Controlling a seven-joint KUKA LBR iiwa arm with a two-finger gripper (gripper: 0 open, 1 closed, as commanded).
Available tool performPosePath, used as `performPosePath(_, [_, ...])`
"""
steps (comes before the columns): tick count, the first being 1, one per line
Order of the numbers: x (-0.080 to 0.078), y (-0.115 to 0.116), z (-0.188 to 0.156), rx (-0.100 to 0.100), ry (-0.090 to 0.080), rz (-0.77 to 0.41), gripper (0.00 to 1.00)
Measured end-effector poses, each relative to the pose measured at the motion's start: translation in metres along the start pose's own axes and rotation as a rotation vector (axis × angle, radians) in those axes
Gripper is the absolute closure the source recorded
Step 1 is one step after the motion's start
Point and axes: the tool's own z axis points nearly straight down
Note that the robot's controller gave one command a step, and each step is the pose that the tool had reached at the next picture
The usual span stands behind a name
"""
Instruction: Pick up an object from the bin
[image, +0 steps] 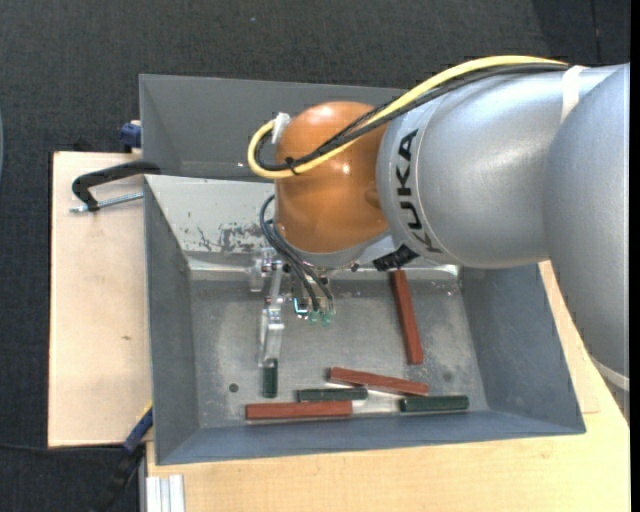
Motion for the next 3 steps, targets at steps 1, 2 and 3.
performPosePath(1, [-0.002,-0.001,-0.004,-0.001,-0.007,0.002,0.0])
performPosePath(2, [0.018,-0.032,0.024,-0.003,-0.011,-0.061,0.0])
performPosePath(3, [0.03,-0.057,0.074,0.0,-0.008,-0.182,0.0])
